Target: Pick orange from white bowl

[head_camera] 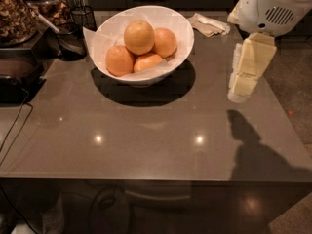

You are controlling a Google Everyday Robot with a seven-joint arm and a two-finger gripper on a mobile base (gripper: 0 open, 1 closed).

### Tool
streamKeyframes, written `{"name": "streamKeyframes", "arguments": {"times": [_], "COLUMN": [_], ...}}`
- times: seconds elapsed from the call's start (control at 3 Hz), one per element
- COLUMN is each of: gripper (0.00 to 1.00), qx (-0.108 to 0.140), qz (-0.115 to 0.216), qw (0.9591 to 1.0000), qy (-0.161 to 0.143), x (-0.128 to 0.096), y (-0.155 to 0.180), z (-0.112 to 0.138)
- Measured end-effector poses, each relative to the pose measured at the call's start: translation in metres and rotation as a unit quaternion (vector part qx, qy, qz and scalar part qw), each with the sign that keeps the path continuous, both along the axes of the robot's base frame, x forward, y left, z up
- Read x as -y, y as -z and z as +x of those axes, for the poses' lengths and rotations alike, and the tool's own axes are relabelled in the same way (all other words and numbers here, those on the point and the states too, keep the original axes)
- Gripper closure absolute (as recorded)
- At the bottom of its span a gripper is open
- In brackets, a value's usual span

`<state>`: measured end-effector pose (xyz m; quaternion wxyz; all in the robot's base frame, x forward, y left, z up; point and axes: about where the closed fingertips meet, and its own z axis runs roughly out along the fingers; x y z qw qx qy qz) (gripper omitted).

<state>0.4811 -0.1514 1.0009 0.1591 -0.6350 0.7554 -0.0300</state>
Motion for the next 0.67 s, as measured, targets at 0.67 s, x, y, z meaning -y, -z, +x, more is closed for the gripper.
{"name": "streamKeyframes", "arguments": {"times": [0.67], "gripper": [0.0], "qx": [0.017], "qz": [0.042], "qw": [0.999], "qy": [-0.001], "x": [-0.021], "y": [-0.011], "z": [0.022]}}
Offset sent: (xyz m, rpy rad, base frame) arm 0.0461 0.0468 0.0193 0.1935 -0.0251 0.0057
